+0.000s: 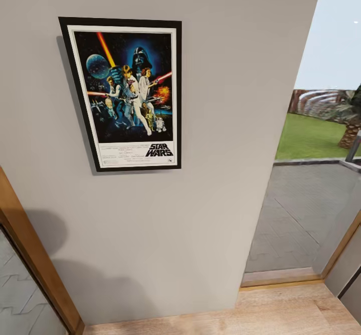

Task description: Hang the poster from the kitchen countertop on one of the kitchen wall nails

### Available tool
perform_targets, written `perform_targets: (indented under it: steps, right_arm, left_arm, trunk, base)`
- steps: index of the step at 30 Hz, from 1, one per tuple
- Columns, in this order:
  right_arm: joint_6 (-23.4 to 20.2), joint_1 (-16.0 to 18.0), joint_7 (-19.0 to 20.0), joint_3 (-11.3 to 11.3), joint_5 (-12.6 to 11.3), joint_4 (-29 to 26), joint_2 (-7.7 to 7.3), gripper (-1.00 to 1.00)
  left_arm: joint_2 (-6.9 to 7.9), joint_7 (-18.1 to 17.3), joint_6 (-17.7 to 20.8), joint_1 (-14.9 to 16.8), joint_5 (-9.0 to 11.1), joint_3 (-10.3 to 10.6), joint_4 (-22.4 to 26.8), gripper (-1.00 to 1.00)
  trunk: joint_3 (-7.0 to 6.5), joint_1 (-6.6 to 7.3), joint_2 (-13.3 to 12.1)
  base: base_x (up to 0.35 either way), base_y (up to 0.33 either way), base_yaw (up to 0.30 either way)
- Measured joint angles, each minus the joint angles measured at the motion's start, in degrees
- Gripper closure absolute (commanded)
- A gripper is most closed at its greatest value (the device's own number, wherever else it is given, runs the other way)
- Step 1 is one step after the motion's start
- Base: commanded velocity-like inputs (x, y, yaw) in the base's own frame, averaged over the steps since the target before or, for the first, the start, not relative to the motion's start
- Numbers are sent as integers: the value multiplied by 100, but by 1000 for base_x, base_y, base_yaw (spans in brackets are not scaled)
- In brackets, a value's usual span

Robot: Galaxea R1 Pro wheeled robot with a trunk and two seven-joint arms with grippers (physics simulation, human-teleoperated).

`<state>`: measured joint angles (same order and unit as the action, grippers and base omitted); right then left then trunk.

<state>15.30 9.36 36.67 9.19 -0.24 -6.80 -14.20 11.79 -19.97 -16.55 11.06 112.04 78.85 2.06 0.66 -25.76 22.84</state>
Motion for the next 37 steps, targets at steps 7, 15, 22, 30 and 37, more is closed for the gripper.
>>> perform_targets:
  steps: [7,15,22,30,37]
  right_arm:
    - [-16,0,-1689,-17,213,242,254,-100]
    - [-41,1,-2387,-11,247,708,356,-100]
    - [-55,-2,-2442,-14,241,828,376,-100]
    - [-41,-2,-2444,-9,219,829,376,-100]
    - [-42,-2,-2445,-8,216,831,377,-100]
  left_arm:
    - [-381,1329,-4,0,-830,5,5,-100]
    - [-579,1904,4,0,-1601,4,-10,-100]
    - [-594,1942,28,0,-1664,1,-6,-100]
    - [-594,1941,40,0,-1659,1,-5,-100]
    - [-594,1941,42,0,-1658,1,4,-100]
  trunk:
    - [0,0,0]
    - [0,0,0]
    - [0,0,0]
    - [0,0,0]
    - [0,0,0]
  base:
    - [0,0,0]
    - [0,0,0]
    - [0,0,0]
    - [0,0,0]
    - [0,0,0]
